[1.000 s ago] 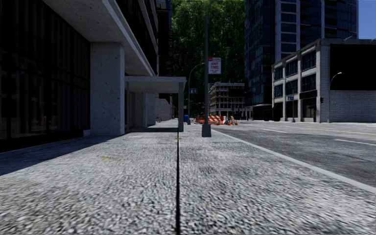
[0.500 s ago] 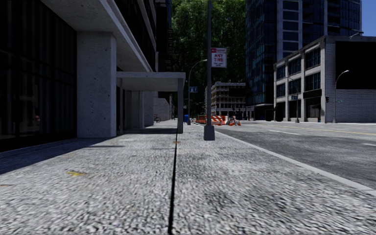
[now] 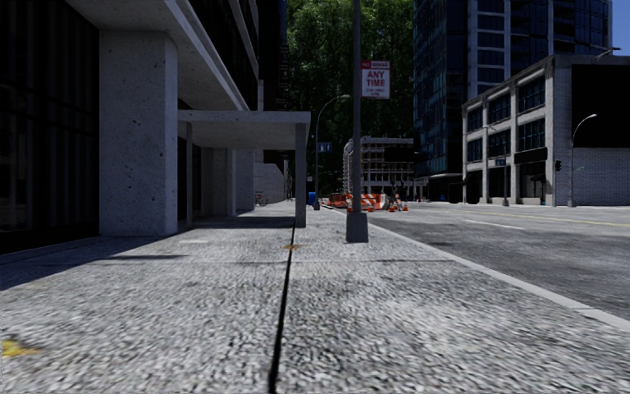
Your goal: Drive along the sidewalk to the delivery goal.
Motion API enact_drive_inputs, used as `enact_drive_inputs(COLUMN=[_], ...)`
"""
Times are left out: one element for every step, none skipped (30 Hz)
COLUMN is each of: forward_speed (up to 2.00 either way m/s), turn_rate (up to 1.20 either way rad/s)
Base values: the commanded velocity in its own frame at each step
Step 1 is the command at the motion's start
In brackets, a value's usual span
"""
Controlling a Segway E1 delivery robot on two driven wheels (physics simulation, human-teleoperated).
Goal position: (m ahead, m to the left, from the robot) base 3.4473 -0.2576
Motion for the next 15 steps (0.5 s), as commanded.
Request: enact_drive_inputs(forward_speed=[2.0,2.0,2.0,2.0,2.0,2.0,2.0,2.0,2.0,2.0,2.0,2.0,2.0,2.0,2.0], turn_rate=[0.0,0.0,0.0,0.0,0.0,0.0,0.0,0.0,0.0,0.0,0.0,0.0,0.0,0.0,0.0])
